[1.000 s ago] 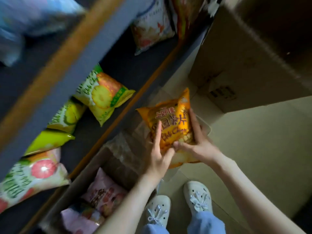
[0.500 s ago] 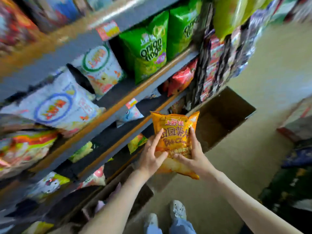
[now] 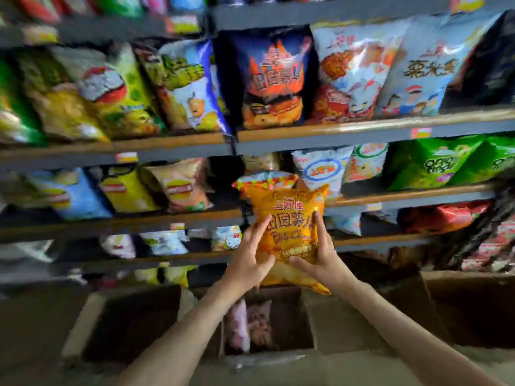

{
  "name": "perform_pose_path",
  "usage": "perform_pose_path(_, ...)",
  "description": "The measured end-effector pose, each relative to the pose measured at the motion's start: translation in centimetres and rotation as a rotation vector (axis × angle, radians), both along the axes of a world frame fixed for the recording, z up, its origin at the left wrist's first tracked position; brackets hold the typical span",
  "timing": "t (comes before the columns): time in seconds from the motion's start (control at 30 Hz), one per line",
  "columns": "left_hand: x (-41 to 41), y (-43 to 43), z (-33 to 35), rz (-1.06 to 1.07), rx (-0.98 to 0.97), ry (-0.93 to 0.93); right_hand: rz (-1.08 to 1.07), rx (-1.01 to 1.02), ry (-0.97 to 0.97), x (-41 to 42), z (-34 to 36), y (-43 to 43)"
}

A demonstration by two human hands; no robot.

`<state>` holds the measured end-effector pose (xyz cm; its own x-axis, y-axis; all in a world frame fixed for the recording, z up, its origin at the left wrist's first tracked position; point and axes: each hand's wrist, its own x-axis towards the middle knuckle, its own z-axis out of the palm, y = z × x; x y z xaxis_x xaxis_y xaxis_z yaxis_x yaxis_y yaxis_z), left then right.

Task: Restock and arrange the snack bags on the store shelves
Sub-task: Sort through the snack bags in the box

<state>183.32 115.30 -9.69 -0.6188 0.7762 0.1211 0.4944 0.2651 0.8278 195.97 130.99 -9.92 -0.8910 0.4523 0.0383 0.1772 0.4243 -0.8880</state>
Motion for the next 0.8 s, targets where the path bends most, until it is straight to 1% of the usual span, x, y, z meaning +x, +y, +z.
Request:
perform_pose_path(0.1, -3.3, -8.9, 1.4, 0.139, -0.013, 0.073, 0.158, 0.011, 0.056, -5.7, 0.6, -7.2)
perform_pose_path(0.2, -6.2, -17.1, 2.3, 0.261, -0.017, 0.086, 0.286, -0.003, 0.103, -11.1, 0.7, -13.9)
perform_pose_path(0.37, -10.0, -28.3, 3.1, 0.448, -0.008, 0.169, 0.478, 0.048, 0.201, -18.6, 1.6, -24.1)
perform_pose_path(0.47, -12.9, -34.2, 3.0, 0.519, -0.014, 0.191, 0.569, 0.051, 0.264, -23.4, 2.0, -29.4)
perform_pose_path(0.63, -19.4, -42.3, 2.6, 0.614, -0.048, 0.264, 0.69, -0.041, 0.228, -32.4, 1.9, -37.5)
perform_pose_path(0.73, -24.5, -46.0, 2.0, 0.661, -0.095, 0.352, 0.712, -0.113, 0.205, -39.0, 0.6, -41.6)
perform_pose_path(0.8, -27.9, -47.9, 1.4, 0.658, -0.123, 0.384, 0.695, -0.182, 0.18, -43.2, -0.5, -44.0)
